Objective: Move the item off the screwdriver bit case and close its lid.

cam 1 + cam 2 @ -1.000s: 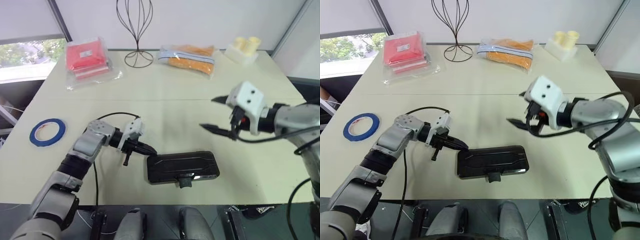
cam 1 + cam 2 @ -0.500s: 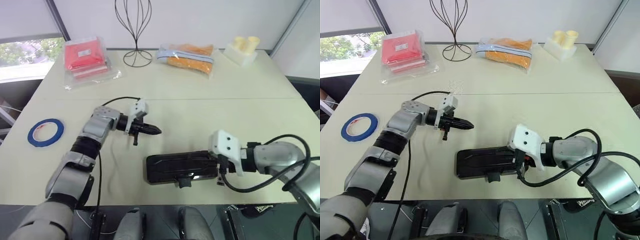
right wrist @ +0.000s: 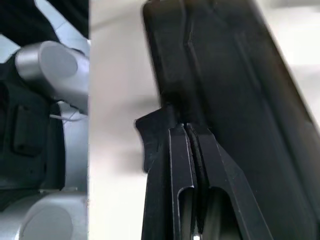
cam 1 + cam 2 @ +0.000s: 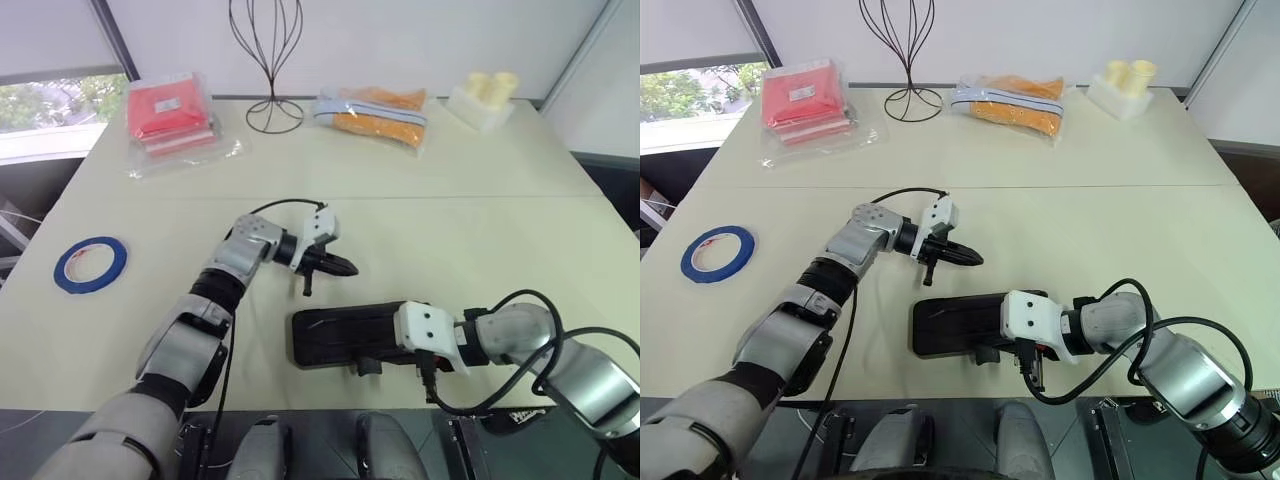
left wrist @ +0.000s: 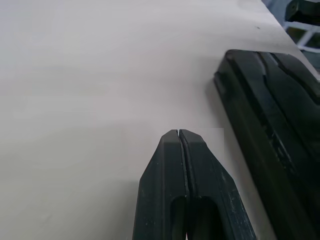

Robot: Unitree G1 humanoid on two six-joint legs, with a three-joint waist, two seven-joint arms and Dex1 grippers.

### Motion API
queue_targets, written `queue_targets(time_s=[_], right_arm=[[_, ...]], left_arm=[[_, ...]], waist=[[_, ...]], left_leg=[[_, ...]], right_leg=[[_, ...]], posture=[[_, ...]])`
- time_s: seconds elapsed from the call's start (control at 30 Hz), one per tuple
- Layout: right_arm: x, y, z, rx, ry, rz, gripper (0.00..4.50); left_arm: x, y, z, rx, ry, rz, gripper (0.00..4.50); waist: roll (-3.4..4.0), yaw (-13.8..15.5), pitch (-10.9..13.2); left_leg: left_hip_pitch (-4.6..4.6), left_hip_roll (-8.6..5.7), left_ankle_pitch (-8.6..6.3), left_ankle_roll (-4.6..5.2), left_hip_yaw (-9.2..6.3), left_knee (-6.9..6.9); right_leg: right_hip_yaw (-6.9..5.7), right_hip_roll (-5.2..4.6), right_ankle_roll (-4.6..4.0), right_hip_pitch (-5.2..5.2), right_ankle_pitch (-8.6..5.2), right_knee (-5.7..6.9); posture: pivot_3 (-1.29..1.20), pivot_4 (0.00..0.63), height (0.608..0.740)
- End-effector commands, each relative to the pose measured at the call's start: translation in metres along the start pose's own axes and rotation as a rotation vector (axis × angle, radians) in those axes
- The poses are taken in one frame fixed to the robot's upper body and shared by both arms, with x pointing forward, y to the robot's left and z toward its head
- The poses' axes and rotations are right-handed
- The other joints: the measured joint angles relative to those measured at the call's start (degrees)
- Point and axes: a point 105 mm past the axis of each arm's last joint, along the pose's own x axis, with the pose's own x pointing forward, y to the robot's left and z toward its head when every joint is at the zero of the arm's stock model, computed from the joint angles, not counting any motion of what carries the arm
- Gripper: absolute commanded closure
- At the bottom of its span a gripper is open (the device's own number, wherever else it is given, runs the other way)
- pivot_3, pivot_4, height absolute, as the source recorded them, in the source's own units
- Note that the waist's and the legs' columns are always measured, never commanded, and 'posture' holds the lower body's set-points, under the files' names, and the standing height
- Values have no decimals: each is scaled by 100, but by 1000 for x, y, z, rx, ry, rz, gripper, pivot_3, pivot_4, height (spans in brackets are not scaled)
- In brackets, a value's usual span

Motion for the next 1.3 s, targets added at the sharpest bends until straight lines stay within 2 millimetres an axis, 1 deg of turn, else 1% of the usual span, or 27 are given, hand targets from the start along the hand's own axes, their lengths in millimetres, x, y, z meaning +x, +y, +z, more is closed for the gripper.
queue_targets(time_s=[0.03,0.53,0.73,0.87,1.3], right_arm=[[0,3,1,-35,6,21,4451],[3,11,-11,-7,36,60,4451],[-2,11,-7,4,9,65,4451],[1,11,-12,7,23,55,4451],[8,8,-13,11,15,16,4451]], left_arm=[[2,-3,6,39,-7,-18,4500],[12,-15,6,42,-19,-62,4500],[13,-17,6,40,-20,-68,4500],[14,-19,6,39,-20,-76,4500],[16,-27,-2,35,-1,-107,4500]], waist=[[0,8,0],[0,20,0],[0,17,0],[0,20,0],[1,17,0]], left_leg=[[0,0,0,0,-1,0],[1,-1,0,0,-1,1],[1,-1,0,0,-1,2],[1,-1,0,0,-1,2],[2,-1,0,0,-1,2]], right_leg=[[0,0,0,0,0,0],[0,-1,0,3,0,-1],[0,0,0,3,0,0],[0,-1,0,3,0,0],[1,-1,0,3,0,1]], posture=[[0,150,740],[0,150,740],[0,150,740],[0,150,740],[0,150,740]])
